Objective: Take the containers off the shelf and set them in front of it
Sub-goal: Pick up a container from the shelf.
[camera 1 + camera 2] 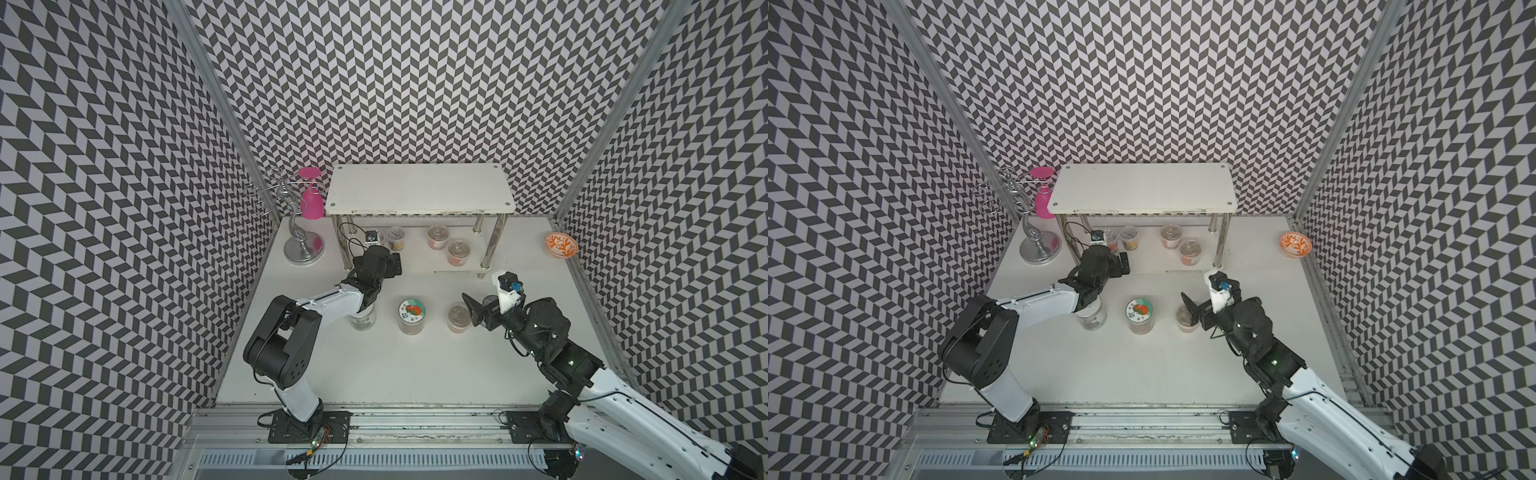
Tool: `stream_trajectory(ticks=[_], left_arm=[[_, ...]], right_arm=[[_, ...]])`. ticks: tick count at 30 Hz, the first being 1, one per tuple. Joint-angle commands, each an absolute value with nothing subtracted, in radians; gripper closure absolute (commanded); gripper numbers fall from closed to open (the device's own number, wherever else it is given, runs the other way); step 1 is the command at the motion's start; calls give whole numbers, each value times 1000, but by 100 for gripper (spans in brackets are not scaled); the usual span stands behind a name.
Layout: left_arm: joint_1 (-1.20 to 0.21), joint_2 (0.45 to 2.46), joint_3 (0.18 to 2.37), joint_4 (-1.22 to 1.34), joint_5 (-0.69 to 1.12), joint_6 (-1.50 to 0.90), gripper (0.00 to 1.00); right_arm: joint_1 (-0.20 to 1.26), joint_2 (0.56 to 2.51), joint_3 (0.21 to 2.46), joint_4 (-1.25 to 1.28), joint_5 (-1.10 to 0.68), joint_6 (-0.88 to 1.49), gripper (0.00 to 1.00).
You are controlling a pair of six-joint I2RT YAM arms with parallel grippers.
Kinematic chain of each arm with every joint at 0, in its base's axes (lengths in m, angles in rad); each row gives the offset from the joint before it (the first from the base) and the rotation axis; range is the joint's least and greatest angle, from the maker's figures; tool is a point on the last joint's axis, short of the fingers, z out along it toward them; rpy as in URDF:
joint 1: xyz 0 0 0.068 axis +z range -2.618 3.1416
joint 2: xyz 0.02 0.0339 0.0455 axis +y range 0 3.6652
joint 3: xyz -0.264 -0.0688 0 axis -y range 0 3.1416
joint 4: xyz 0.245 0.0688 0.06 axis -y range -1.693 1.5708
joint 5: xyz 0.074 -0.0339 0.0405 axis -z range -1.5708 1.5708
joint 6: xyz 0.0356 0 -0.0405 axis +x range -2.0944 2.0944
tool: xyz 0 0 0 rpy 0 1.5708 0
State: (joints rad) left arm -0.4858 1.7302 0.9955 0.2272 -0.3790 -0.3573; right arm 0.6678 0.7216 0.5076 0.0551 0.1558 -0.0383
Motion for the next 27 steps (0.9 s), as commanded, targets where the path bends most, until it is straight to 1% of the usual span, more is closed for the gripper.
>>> stream_trajectory(ticks=[1,5,16,27], left_arm=[[-460,1779,1060,272,-418,-353,0],[-425,1839,1125,242,-375,-334,0],[-394,1938,1227,201,-322,-282,0],[-382,1996,1299,192,-325,-264,0]], right_arm=[[650,720,531,114,171,-51,0],[622,716,532,115,160,-57,0],[534,716,526,135,92,-42,0],[475,707,515,141,50,-21,0]])
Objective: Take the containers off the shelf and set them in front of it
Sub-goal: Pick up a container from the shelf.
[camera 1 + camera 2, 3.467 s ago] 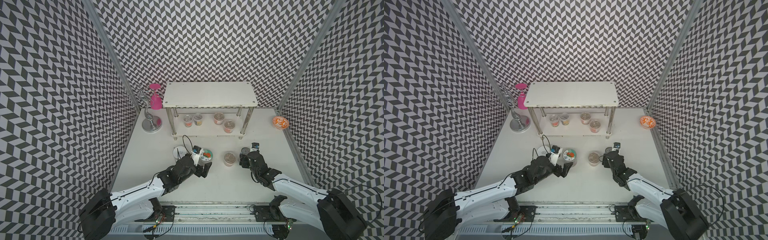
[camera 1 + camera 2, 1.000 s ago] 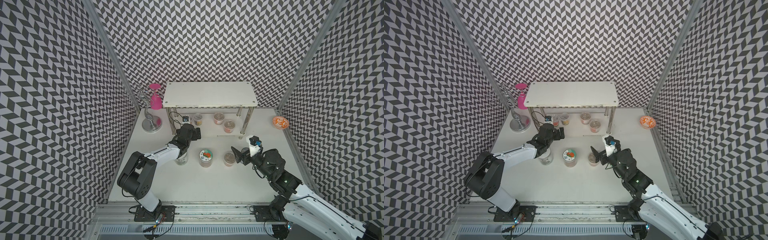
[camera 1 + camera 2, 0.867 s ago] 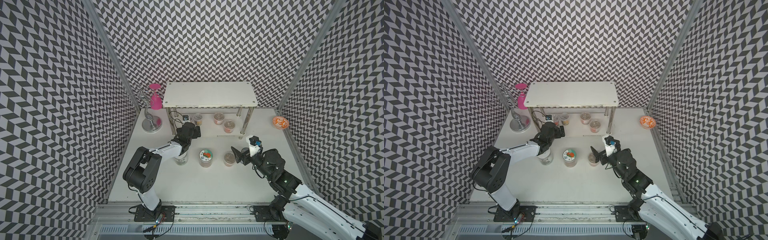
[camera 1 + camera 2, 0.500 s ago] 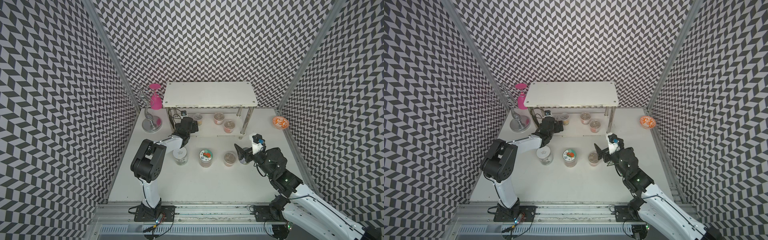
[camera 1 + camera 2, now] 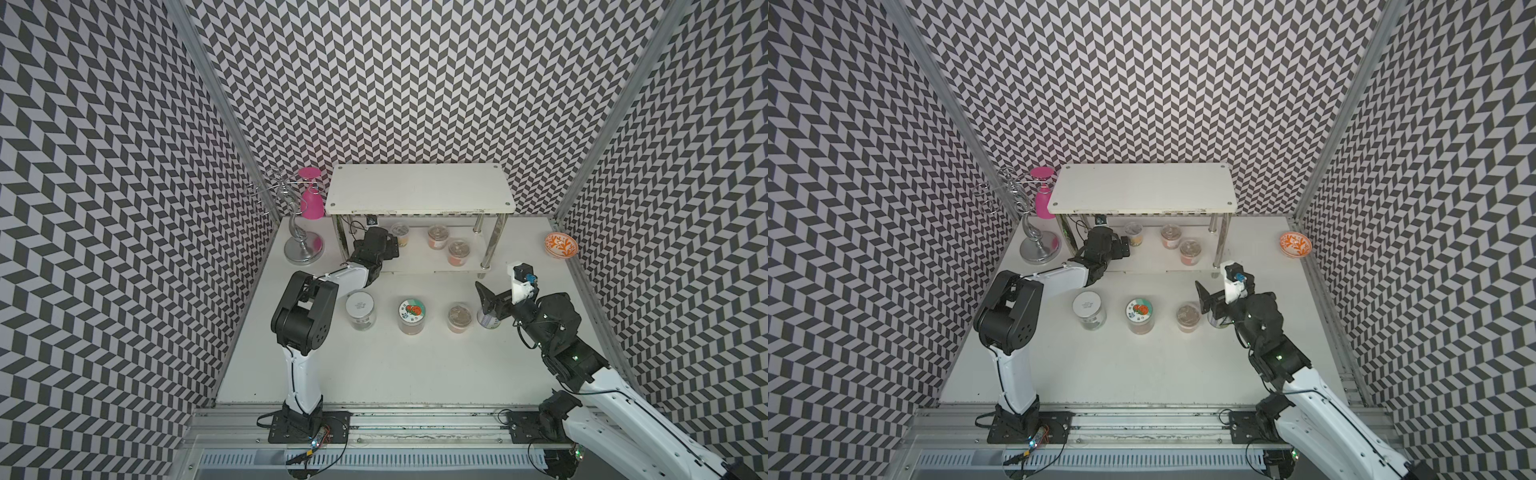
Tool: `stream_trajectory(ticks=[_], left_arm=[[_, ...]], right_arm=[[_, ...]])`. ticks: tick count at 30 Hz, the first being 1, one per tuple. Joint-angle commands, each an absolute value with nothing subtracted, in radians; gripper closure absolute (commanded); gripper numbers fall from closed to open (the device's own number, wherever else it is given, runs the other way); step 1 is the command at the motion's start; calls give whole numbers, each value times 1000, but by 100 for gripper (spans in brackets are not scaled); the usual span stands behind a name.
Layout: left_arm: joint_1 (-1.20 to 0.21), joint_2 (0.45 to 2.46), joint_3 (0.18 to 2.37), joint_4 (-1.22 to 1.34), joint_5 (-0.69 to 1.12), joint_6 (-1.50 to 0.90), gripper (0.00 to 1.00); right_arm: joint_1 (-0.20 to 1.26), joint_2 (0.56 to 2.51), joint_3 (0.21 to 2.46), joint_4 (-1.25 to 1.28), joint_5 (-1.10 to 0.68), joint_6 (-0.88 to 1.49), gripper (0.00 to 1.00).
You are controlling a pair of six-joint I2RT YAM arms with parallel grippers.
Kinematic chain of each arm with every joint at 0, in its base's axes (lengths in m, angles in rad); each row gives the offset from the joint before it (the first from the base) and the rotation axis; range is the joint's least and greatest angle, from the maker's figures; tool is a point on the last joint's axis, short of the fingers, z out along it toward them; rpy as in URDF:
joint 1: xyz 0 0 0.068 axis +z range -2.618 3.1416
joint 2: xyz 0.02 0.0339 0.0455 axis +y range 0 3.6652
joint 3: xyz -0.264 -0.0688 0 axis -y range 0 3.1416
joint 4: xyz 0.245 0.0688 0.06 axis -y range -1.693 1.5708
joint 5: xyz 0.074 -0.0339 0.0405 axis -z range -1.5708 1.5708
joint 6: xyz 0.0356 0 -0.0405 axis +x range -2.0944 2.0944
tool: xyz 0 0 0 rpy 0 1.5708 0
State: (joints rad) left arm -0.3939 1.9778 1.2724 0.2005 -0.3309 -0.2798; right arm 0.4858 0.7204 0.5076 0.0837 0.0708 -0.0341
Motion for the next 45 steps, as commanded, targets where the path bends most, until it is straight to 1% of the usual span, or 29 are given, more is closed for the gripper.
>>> stream_trajectory(ticks=[1,7,12,19,22,25,27,30,45], left_arm=[[-381,2000,1301,191,-324,-262,1],[-370,2013,1307,198,-331,-246,7],[-368,2026,1319,202,-330,-224,11],[-367,2036,1325,217,-313,-180,21],[-365,2038,1328,214,-312,-170,22],[-363,2033,1325,218,-302,-163,28],[-365,2027,1324,216,-298,-157,28],[-365,2009,1310,223,-289,-150,32],[-379,1889,1189,266,-264,-149,34]], right_arm=[[471,707,514,144,45,-20,0],[461,717,514,153,24,-16,0],[457,725,512,162,8,-8,0],[454,725,510,164,8,-5,0],[452,724,511,164,6,-3,0],[451,724,512,164,5,-3,0],[451,724,511,165,3,-1,0],[450,721,509,165,2,2,0],[449,703,492,168,-9,22,1]])
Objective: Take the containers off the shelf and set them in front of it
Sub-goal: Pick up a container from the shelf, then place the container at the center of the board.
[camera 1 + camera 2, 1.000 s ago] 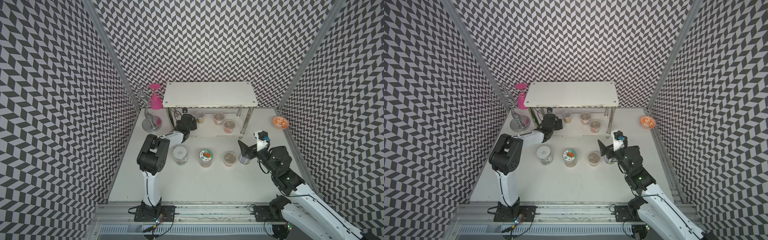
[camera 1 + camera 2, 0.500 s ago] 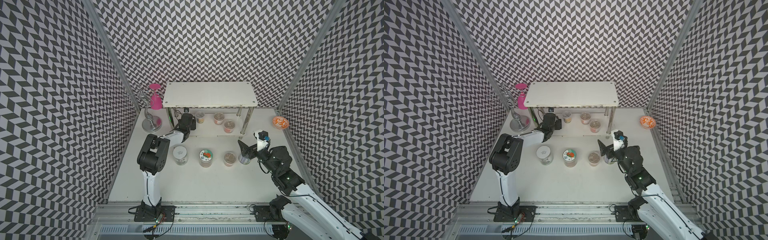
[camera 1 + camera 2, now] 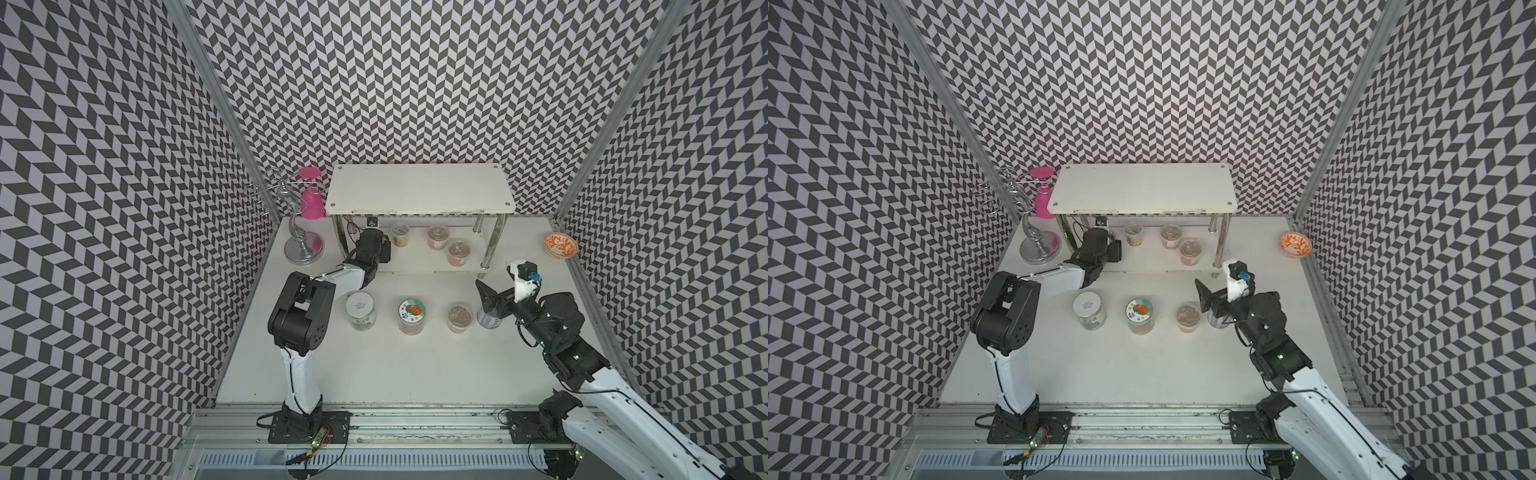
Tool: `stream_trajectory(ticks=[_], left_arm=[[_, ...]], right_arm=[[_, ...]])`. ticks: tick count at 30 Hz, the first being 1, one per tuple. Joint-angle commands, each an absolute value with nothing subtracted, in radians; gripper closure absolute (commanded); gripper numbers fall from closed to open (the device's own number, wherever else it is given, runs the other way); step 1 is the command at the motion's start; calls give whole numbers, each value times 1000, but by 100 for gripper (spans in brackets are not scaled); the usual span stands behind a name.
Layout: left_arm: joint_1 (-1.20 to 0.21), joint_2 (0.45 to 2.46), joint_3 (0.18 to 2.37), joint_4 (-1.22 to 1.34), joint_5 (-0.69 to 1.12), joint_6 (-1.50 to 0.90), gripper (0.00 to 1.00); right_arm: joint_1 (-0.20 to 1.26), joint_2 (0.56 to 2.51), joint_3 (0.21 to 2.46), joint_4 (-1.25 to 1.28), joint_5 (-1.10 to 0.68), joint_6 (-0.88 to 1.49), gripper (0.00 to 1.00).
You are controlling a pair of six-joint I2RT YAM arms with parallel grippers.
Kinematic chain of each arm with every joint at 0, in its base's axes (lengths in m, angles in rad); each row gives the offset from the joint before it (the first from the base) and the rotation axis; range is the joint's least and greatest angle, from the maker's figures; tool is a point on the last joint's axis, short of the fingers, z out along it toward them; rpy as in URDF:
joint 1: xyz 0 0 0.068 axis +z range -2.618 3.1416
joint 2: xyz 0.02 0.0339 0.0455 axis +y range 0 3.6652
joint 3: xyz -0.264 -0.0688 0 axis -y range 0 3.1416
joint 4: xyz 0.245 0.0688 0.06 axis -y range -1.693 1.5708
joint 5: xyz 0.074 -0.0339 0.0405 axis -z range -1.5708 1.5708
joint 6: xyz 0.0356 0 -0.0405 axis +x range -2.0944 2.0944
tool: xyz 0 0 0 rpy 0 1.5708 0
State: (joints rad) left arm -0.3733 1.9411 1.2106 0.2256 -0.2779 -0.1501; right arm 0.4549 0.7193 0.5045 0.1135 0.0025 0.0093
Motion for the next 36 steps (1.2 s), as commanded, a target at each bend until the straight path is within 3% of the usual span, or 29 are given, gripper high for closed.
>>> stream_trajectory(ticks=[1,21,36], left_arm=[[-380,1885,1183,267,-261,-150,34],[-525,1647,940,292,-300,-186,33],[-744,1243,627,267,-441,-259,33]], right_arm=[[449,703,491,167,-9,24,0],[449,697,471,178,-11,25,1],[449,731,451,237,-41,28,0]])
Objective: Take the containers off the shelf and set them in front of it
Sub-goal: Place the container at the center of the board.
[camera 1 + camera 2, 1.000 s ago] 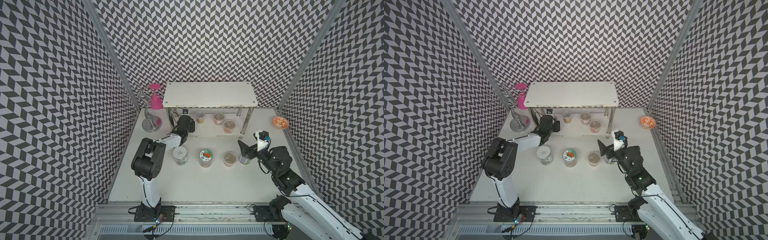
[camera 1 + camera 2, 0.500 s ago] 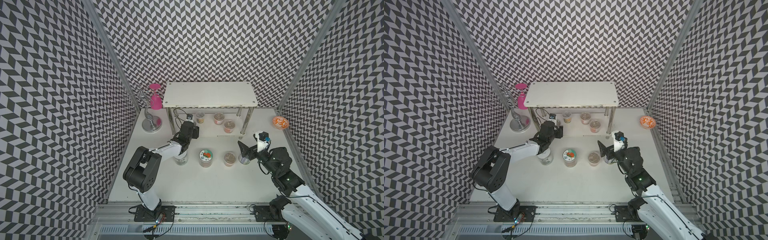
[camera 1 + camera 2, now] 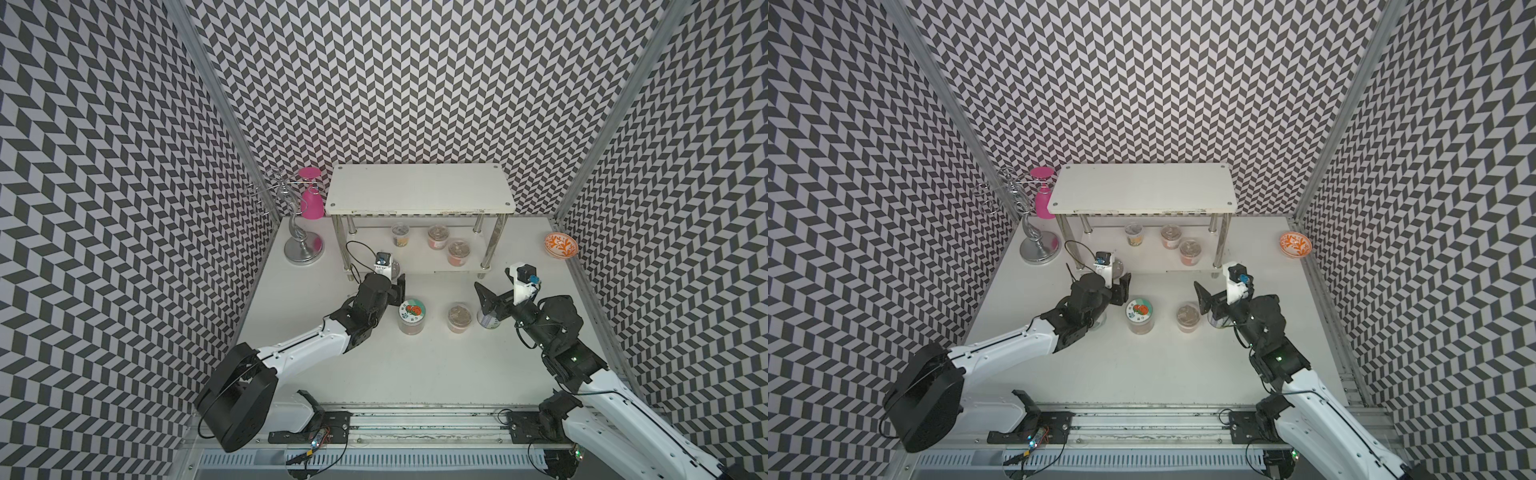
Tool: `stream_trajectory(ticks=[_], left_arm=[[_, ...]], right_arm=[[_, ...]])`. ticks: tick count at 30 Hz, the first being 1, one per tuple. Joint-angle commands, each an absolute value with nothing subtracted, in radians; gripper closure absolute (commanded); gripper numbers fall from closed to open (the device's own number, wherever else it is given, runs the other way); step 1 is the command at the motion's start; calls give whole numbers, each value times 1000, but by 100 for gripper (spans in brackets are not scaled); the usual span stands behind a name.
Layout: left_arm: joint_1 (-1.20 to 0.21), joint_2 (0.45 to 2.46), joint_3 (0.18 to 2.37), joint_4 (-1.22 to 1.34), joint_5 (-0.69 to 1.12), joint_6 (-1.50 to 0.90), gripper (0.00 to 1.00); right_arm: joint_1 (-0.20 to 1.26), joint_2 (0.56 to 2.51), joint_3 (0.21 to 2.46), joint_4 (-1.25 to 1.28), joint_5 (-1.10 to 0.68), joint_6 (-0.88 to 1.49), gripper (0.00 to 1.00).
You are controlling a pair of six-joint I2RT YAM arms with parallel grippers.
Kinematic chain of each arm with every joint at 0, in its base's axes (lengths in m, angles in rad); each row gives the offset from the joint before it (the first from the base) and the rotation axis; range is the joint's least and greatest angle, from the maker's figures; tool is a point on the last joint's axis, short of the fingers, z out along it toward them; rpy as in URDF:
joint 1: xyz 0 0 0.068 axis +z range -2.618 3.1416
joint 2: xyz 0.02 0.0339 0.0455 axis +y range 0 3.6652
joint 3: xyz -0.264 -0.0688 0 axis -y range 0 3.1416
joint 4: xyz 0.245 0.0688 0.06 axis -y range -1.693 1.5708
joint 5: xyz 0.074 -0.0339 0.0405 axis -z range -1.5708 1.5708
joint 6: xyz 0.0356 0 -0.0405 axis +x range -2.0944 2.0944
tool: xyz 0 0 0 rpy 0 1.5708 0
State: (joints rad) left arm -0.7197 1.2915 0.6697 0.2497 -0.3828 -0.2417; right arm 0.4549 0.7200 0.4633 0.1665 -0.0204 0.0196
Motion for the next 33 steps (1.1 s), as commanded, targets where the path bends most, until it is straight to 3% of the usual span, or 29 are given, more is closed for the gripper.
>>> stream_trajectory(ticks=[1,14,33], left_arm=[[-756,1221,602,284,-452,-255,33],[-916,1012,403,183,-542,-350,33],[-1121,991,249,183,-661,-529,32]], right_arm=[[449,736,452,241,-45,26,0],[449,742,447,282,-128,19,0],[449,717,434,263,-165,15,0]])
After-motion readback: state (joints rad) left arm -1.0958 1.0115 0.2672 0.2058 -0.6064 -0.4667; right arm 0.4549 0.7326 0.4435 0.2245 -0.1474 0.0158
